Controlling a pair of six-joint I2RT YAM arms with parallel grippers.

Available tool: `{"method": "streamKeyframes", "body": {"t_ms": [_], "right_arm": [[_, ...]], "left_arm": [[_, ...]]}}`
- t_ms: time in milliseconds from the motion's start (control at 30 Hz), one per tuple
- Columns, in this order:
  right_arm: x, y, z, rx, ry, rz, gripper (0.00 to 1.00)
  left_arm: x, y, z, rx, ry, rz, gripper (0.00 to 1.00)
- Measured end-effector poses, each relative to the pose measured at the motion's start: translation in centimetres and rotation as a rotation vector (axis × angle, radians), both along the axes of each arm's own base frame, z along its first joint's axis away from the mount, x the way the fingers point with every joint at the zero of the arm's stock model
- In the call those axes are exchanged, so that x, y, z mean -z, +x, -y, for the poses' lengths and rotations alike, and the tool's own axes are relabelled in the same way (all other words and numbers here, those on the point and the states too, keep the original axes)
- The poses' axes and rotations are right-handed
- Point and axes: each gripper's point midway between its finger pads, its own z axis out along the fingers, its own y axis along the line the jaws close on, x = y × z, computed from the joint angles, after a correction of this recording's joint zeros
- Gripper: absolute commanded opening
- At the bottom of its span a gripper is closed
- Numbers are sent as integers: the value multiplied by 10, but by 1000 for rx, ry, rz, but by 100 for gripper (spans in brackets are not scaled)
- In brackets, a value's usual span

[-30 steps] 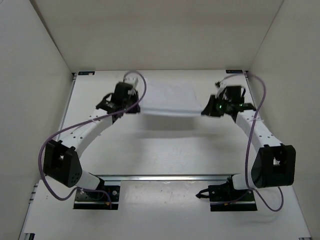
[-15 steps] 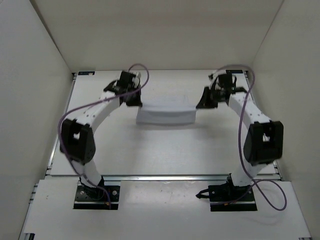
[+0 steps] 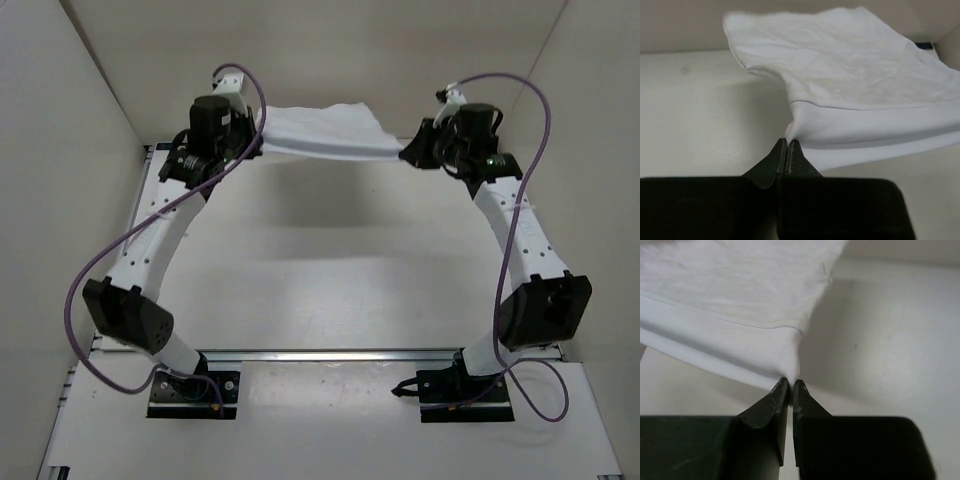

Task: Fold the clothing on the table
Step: Fold the skirt

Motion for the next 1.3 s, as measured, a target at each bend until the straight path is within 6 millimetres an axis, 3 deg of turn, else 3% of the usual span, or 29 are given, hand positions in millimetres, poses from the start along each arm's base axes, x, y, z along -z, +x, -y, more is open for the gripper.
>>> {"method": "streamKeyframes", "body": {"t_ms": [67,133,233,300,367,400,433,500,600,700,767,967,1167,1300], "right_arm": [[40,-24,0,-6,-1,-72,0],[96,-51,4,2,-18,-192,0],[188,-106,10,21,-71,-428,0],[233,-153,11,22,-100,-573,0],[254,-200,6,7,-114,-675,0],[257,-220,2,-6,-114,-703,0],[255,-235,-3,-23,-107,-712,0],[242,-254,-16,-67,-78,-696,0],[226,-258,-27,-94,-33,-663,0],[218,-247,-32,-100,-19,-676,0],[211,-224,-36,-104,-29,-671,0],[201,-140,-45,-123,-39,-615,0],[210,-66,-55,-155,-49,-591,0],[222,-17,-62,-178,-74,-574,1]], "left_arm": [[20,-23,-1,14,5,-26,0],[63,-47,6,46,24,-108,0],[171,-104,29,117,82,-348,0],[241,-158,34,160,132,-529,0],[286,-219,28,186,168,-687,0],[295,-243,24,198,173,-737,0],[297,-263,19,205,168,-769,0],[285,-283,8,186,119,-770,0],[251,-278,-6,132,17,-685,0],[230,-259,-13,81,-31,-644,0],[228,-243,-13,57,-30,-653,0],[247,-187,-22,-43,-39,-711,0],[245,-115,-25,-87,-53,-681,0],[262,-68,-23,-107,-50,-694,2]]}}
